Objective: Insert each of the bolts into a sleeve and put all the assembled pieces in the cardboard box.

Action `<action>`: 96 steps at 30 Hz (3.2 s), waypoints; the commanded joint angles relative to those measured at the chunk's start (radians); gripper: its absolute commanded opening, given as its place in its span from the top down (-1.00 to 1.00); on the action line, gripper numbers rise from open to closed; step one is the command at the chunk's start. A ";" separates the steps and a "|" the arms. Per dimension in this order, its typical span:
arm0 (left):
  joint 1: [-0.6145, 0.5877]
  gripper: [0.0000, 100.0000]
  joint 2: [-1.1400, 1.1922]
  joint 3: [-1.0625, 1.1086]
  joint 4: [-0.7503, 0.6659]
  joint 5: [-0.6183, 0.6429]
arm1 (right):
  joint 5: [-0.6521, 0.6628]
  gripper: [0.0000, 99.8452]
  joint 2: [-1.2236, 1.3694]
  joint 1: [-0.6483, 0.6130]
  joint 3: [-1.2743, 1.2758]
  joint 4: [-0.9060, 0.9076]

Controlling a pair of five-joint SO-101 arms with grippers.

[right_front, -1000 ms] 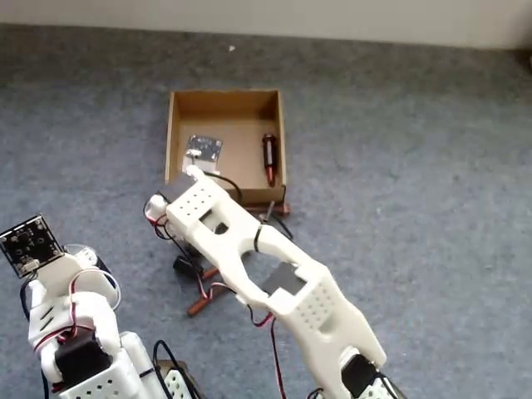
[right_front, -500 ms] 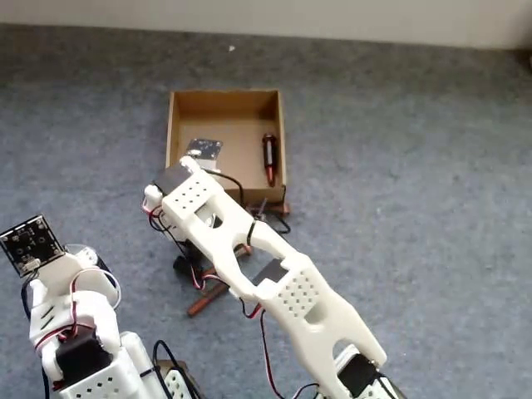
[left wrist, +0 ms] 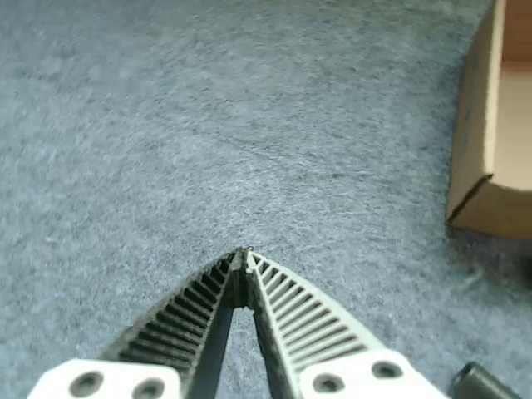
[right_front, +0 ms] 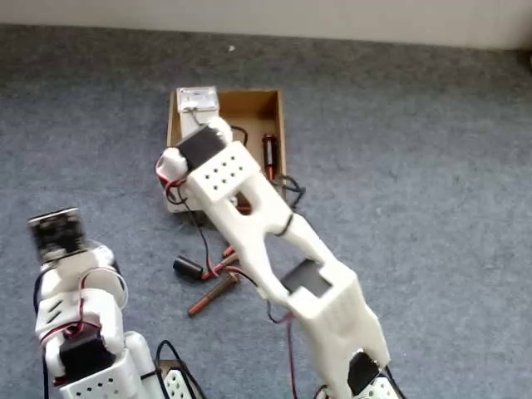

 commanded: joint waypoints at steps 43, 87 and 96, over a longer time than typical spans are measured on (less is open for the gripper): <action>0.947 0.66 1.422 -0.585 0.023 -0.238 | 0.172 0.99 -1.328 0.699 1.725 -0.783; 0.940 0.99 0.286 -0.450 -0.120 0.157 | 0.440 0.99 -1.905 0.421 1.934 -0.789; 0.940 0.99 -0.030 -0.225 -0.334 0.304 | 0.620 0.99 -2.038 0.292 2.115 -0.946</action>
